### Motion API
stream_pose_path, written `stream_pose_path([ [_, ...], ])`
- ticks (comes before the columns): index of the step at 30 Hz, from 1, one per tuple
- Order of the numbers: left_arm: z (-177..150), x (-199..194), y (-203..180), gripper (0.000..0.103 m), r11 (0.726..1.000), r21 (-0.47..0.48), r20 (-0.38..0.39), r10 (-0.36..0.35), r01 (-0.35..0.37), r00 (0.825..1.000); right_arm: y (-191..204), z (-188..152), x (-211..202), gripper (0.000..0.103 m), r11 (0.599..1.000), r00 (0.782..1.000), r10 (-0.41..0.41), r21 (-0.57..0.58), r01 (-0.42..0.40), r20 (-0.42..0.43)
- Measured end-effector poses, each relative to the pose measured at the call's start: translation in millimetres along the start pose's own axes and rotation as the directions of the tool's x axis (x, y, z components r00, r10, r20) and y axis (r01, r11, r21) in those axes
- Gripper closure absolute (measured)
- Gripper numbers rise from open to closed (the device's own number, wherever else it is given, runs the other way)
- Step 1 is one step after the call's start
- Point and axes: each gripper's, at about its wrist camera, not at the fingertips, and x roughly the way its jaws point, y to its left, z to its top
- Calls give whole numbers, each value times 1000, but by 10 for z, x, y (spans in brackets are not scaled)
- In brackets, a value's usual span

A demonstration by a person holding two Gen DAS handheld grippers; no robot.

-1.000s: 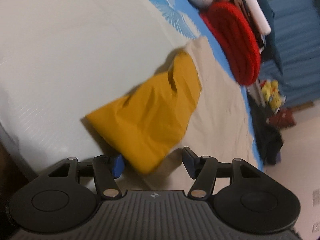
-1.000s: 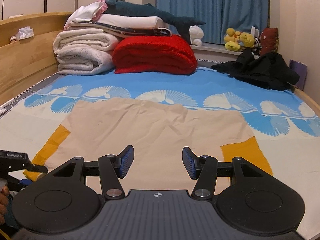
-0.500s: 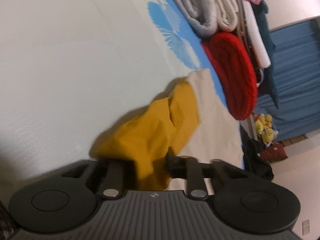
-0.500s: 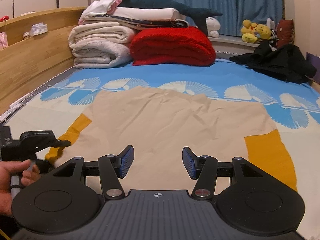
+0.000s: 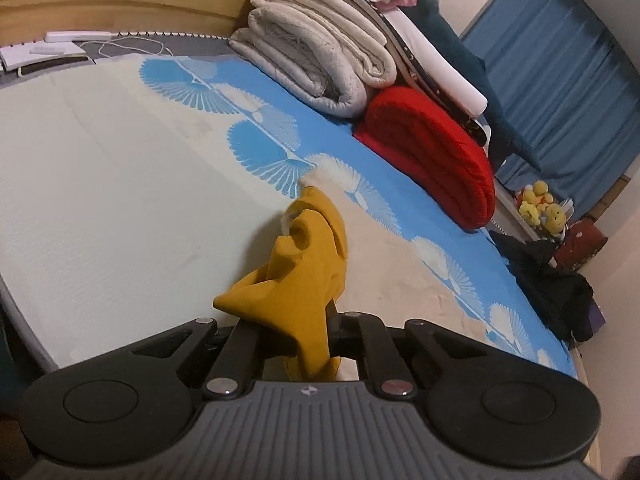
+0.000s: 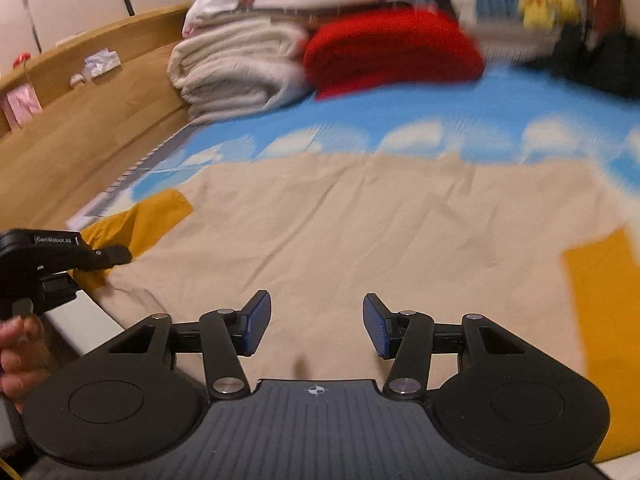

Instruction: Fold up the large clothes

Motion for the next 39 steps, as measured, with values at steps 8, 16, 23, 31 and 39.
stream_pose_path([
  [8,-5,62,-204,93,997,66,-63,52,-48,997,-131,-241,836,64,975,962,-41,199,97,-269],
  [16,34,62,-461,92,994,86,-40,70,-66,997,-129,-91,393,63,982,988,-106,143,122,-115],
  [23,-84,-44,-900,93,979,201,20,14,-18,1000,-527,327,-1040,63,971,884,-233,49,233,406],
  [31,-479,-171,-1768,95,918,391,49,-95,68,994,-1531,475,-2303,63,886,672,-361,14,463,647],
  [39,-1138,-329,-3107,95,771,593,-31,-267,232,963,-2455,93,-2626,62,855,685,-506,203,477,524],
])
